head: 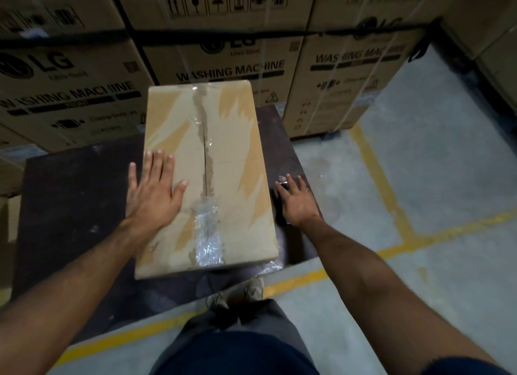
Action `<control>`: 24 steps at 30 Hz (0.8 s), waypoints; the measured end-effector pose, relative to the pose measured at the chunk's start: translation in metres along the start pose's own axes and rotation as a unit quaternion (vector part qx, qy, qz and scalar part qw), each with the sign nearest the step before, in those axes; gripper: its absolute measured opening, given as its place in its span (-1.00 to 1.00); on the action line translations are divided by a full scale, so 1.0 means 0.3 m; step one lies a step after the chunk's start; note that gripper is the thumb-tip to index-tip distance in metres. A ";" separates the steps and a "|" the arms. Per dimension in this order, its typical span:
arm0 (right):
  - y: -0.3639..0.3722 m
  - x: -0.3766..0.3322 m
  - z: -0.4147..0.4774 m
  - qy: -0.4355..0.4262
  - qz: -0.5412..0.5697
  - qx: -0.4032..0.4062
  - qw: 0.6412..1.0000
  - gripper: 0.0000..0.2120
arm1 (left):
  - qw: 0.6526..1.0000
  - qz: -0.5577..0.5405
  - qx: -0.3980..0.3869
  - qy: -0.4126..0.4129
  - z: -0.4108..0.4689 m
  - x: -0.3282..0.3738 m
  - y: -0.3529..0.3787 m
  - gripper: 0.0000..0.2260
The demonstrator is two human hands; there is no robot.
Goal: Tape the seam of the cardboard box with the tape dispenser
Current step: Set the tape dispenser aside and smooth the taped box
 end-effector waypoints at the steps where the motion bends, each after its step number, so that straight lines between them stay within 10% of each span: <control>1: -0.004 -0.005 -0.001 -0.003 0.000 0.004 1.000 -0.34 | 1.000 0.001 0.000 -0.001 -0.001 0.000 -0.002 -0.34; 10: -0.066 -0.019 -0.011 -0.005 0.023 0.022 0.999 -0.42 | 1.000 -0.003 0.005 -0.009 0.001 -0.001 -0.010 -0.34; 16: -0.421 -0.199 -0.046 -0.055 0.159 0.316 0.934 -0.47 | 1.000 0.001 0.014 -0.004 0.000 -0.005 -0.008 -0.33; 24: -0.298 -0.550 -0.038 -0.147 0.042 0.139 0.978 -0.27 | 1.000 -0.003 0.027 -0.003 -0.015 -0.010 -0.021 -0.32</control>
Point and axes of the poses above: each hand's wrist, its own z-axis towards the middle knuckle, its own y-axis out of the palm, x = y × z, the point moved 6 cm from there along z, towards the middle knuckle, and after that the axes turned 11 degrees about z, right-handed, at the moved point
